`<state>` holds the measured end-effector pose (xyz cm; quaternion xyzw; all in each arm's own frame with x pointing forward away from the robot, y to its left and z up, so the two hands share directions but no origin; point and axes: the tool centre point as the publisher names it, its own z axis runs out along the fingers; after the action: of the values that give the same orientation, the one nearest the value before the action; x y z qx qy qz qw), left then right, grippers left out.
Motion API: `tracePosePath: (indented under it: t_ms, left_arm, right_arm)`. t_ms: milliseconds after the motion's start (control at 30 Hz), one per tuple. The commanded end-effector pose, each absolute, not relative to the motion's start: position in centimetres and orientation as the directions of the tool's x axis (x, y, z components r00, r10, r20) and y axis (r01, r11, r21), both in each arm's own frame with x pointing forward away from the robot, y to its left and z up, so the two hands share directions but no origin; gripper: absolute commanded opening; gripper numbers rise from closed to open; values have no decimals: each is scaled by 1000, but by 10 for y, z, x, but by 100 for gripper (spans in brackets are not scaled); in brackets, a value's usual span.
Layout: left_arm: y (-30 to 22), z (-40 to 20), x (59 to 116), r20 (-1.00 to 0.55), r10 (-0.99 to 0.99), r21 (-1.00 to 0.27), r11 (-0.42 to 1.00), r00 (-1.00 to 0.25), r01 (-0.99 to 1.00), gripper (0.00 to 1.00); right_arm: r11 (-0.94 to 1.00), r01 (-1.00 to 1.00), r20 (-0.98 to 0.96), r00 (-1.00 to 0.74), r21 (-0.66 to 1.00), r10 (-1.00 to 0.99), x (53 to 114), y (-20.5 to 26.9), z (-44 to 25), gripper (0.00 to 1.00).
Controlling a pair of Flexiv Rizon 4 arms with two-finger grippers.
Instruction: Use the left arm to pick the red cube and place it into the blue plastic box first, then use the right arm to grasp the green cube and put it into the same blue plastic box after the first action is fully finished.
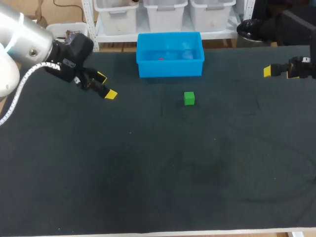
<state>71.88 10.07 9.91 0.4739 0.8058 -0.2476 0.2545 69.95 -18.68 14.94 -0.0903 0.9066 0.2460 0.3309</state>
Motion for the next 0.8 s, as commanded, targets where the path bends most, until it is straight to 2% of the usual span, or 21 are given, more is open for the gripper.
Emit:
tracePosePath:
  t_ms: [33,800]
  left_arm:
    - [102,99,718,-648,636,-157,427,-419,891,100]
    - [102,99,718,-648,636,-157,427,-419,891,100]
  right_arm:
    - [864,-325,-644,-765,385,-1,699,-186,150,100]
    - [859,-369,-665,-745,356,-45,709,-177,155,100]
